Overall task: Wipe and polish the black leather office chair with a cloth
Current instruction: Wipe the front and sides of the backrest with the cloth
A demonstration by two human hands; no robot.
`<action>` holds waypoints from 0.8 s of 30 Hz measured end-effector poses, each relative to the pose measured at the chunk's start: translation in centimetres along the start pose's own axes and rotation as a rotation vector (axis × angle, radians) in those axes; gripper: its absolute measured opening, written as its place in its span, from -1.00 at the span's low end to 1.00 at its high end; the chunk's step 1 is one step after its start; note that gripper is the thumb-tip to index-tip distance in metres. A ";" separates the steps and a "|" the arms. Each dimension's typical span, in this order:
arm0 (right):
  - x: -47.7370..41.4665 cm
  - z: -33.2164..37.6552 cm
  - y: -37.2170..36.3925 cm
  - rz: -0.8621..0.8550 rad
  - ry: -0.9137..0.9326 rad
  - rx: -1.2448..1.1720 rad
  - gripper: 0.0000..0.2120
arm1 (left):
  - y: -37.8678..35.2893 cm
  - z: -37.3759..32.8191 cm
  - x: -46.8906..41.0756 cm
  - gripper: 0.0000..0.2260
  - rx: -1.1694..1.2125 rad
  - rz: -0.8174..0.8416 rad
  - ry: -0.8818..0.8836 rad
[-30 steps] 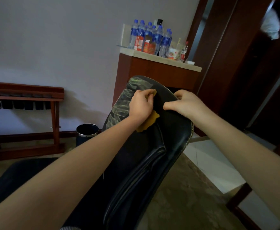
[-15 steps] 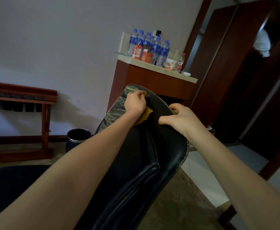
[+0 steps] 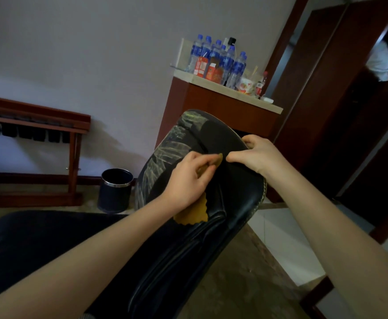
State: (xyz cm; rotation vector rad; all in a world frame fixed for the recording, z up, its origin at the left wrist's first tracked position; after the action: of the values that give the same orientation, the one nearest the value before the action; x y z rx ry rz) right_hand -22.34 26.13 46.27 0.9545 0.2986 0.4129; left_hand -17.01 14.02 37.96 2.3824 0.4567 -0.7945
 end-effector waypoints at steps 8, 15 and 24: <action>-0.4 0.4 -0.3 0.021 -0.046 0.075 -0.59 | 1.3 1.8 -2.2 -0.77 -0.230 0.016 0.077; -0.5 0.5 -0.5 0.049 0.042 0.012 -0.35 | 1.1 7.5 -7.9 -0.77 -0.098 -0.045 0.273; -0.9 -0.1 -0.1 0.017 0.077 -0.002 -0.38 | 0.2 12.4 -6.1 -0.85 0.120 -0.331 0.403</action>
State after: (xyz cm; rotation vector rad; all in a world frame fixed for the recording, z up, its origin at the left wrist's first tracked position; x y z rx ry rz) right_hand -23.18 25.76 46.22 0.9414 0.3600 0.4660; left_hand -26.97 5.38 33.77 2.6228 1.0123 -0.4811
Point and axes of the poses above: each hand's wrist, its own x-axis away from the middle knuckle, its own y-axis out of the back of the hand, z = x × y, the point moved 7 cm from there along -x, towards the middle knuckle, and after that the axes turned 10 degrees about z, right-handed, at the moved point
